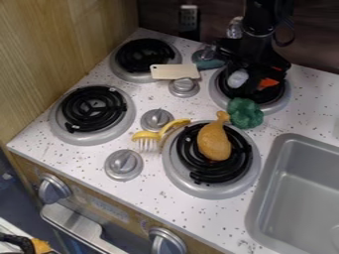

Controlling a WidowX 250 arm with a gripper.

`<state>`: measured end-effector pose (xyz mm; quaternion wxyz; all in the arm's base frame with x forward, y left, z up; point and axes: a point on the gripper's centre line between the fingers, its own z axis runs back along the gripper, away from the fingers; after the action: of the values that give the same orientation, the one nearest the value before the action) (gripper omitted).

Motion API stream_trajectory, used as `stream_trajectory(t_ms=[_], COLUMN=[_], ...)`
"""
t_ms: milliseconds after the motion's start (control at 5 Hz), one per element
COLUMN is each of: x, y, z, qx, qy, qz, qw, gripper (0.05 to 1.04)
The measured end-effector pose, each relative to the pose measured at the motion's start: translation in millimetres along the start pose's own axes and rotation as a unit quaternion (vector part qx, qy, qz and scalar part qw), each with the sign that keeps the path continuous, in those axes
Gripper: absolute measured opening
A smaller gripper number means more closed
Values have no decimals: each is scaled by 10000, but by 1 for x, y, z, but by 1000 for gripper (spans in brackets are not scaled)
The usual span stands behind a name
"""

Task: Moved the red pot to the top right burner

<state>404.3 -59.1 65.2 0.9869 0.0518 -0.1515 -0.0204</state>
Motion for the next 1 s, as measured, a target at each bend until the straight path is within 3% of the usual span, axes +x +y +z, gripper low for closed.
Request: stream_trajectory(t_ms=[200, 600, 800, 1000], x=[-1, 4, 3, -5], y=[0, 10, 11, 13], z=[-9, -23, -23, -26], qx=[-127, -173, -184, -210], qy=[53, -198, -170, -3], qz=[-21, -182, -154, -28], qw=[9999, 9995, 9996, 9998], gripper=[351, 351, 426, 724])
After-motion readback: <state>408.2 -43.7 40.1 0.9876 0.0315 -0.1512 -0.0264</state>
